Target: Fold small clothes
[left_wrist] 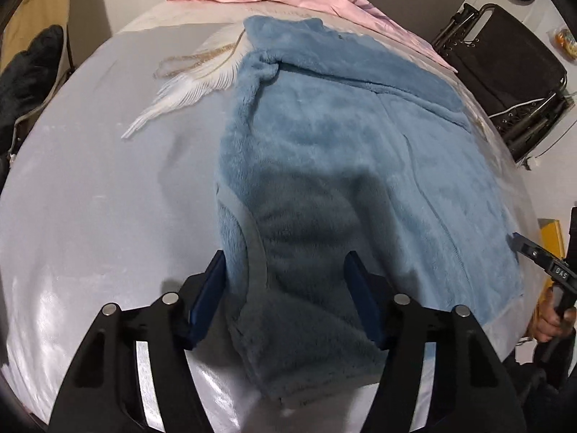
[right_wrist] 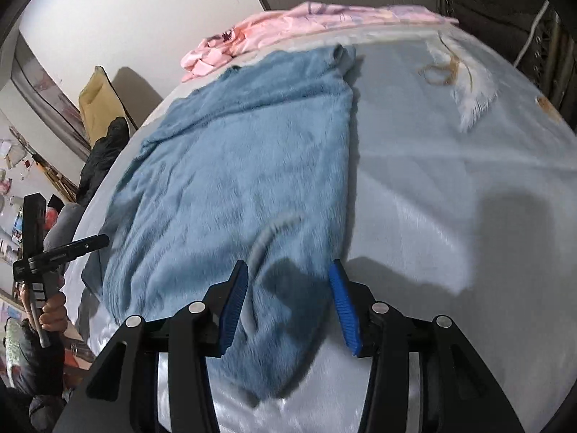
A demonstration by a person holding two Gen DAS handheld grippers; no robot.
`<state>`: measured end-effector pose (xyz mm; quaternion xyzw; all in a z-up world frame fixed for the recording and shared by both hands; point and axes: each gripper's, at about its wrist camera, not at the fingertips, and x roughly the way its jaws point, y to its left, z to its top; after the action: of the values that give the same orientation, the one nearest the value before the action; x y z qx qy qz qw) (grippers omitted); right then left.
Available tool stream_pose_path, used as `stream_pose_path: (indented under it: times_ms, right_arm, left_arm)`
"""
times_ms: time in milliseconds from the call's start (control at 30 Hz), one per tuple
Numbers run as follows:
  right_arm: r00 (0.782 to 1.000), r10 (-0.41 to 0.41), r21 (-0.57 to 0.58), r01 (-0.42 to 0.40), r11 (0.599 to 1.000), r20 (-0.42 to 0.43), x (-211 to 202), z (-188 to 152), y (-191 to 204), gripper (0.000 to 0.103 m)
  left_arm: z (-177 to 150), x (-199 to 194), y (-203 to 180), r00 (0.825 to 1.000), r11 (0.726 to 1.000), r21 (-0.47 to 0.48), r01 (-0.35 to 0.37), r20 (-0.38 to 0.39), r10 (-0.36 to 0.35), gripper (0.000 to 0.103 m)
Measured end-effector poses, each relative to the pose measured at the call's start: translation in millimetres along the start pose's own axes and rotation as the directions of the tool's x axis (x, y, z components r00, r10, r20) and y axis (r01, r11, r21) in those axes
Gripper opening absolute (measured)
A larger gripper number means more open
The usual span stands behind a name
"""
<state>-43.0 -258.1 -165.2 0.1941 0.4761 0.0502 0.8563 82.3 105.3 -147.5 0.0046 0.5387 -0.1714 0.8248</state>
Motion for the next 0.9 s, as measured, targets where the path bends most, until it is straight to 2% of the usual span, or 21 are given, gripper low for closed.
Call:
stream_pose_path:
  times_ms: [133,267,333,367,400,433,467,633,733,900]
  right_arm:
    - [1.0,0.005,-0.001,-0.005,1.0,-0.004,-5.7,-9.6,-5.4,0.047]
    - [0.994,0.104,0.021,-0.103,0.994,-0.033,-7.8,-15.0,-11.7,0.049]
    - [0.991,0.13,0.022,-0.129,0.991,-0.035,-6.5,-16.1,-8.5,0.049]
    - [0.988,0.152,0.026,-0.151,0.988,-0.036,-4.2,-16.8,-6.4,0.038]
    - [0.984,0.171,0.035,-0.169,0.985,-0.048,0.2,-17.3,-5.2,0.022]
    - [0.983,0.177,0.046,-0.175,0.984,-0.052,3.7,-17.4,-4.5,0.021]
    - [0.984,0.174,0.045,-0.172,0.984,-0.043,2.7,-17.2,-2.3,0.015]
    - [0.98,0.199,0.022,-0.199,0.98,-0.004,-15.7,-9.4,0.5,0.011]
    - [0.97,0.242,0.039,-0.243,0.969,0.034,-29.7,4.9,-0.7,0.009]
    - [0.962,0.26,0.046,-0.265,0.963,0.084,-40.3,31.8,-1.7,0.009]
  left_arm:
    - [-9.8,-2.3,-10.7,0.999,0.999,0.005,0.037,-0.003,-0.037,0.063]
    - [-15.6,-3.1,-15.6,0.999,0.999,0.01,0.045,0.007,-0.045,0.063]
    - [-17.3,-4.2,-16.3,0.997,0.997,0.001,0.072,0.008,-0.072,0.058]
    - [-16.8,-4.3,-15.5,0.997,0.997,0.0,0.08,0.008,-0.08,0.048]
    - [-16.0,-3.3,-15.8,0.996,0.996,-0.002,0.086,0.006,-0.086,0.037]
    - [-16.0,-3.0,-15.6,0.996,0.996,-0.004,0.088,0.003,-0.088,0.031]
    - [-15.1,-2.0,-14.9,0.996,0.995,-0.008,0.095,-0.002,-0.095,0.027]
    - [-11.0,-14.3,-11.9,0.993,0.994,-0.009,0.111,0.03,-0.111,0.022]
    - [1.2,-27.4,-10.5,0.989,0.991,-0.008,0.132,0.067,-0.131,0.022]
    - [30.8,-42.9,-15.2,0.984,0.991,0.01,0.135,0.117,-0.136,0.022]
